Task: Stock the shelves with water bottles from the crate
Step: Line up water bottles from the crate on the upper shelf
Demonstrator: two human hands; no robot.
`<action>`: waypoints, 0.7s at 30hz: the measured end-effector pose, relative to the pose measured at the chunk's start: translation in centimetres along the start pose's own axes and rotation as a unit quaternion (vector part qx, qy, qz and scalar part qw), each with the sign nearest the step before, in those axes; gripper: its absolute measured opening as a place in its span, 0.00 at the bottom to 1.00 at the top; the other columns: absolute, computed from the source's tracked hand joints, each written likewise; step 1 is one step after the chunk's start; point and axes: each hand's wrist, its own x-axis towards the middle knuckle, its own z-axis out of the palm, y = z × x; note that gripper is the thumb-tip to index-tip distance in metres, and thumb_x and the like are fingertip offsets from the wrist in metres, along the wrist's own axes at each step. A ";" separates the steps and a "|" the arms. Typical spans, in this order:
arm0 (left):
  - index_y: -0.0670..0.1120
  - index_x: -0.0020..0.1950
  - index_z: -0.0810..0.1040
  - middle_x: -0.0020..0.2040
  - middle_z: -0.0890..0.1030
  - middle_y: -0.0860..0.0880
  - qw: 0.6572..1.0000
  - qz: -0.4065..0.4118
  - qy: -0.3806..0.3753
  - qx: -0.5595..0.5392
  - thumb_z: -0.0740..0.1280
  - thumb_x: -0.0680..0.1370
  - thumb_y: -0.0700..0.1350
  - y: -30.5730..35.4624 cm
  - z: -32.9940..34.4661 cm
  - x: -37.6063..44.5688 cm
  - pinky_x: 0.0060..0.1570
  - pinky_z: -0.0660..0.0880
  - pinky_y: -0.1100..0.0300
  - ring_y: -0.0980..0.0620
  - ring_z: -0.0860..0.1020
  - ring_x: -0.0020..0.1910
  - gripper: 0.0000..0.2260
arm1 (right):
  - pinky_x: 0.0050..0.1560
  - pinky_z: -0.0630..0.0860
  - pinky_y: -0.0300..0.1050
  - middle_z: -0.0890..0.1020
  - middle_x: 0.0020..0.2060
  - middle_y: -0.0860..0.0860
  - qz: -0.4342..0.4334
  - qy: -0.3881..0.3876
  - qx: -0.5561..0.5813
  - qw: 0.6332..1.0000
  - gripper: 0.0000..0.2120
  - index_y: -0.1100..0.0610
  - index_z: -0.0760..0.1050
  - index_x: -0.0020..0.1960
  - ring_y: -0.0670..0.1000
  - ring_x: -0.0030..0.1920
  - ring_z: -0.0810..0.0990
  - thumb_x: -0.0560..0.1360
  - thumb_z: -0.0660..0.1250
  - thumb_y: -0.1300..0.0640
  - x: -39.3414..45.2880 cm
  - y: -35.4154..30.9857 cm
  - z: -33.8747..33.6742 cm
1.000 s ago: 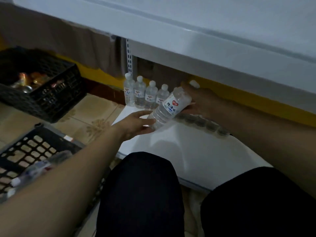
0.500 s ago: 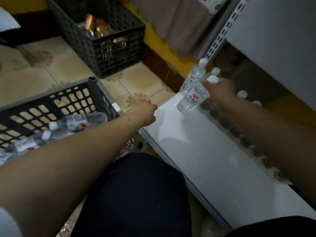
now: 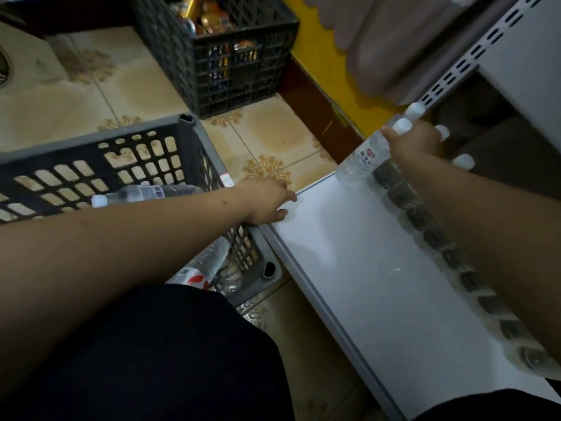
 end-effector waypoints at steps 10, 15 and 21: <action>0.50 0.75 0.66 0.64 0.74 0.46 0.996 0.024 0.078 -0.032 0.58 0.82 0.53 -0.1 0.3 -1.0 0.57 0.74 0.48 0.44 0.73 0.61 0.21 | 0.60 0.75 0.55 0.77 0.57 0.60 -0.040 -0.004 -0.102 0.994 0.24 0.60 0.72 0.62 0.61 0.59 0.76 0.74 0.71 0.45 0.0 -1.3 -1.1; 0.50 0.73 0.69 0.64 0.74 0.47 0.975 -0.012 0.183 -0.126 0.60 0.81 0.50 0.3 -1.1 -4.2 0.59 0.72 0.54 0.47 0.73 0.62 0.20 | 0.57 0.73 0.57 0.70 0.65 0.61 -0.076 0.082 -0.218 0.970 0.35 0.61 0.66 0.70 0.63 0.63 0.72 0.72 0.71 0.42 -2.1 -0.6 -1.8; 0.49 0.69 0.73 0.60 0.74 0.49 0.928 -0.140 0.252 -0.237 0.62 0.81 0.47 -2.2 0.4 -14.2 0.55 0.71 0.60 0.53 0.75 0.56 0.16 | 0.56 0.71 0.58 0.70 0.64 0.63 -0.373 0.076 -0.200 0.903 0.26 0.63 0.68 0.65 0.65 0.60 0.71 0.74 0.69 0.49 -11.2 -3.4 -1.5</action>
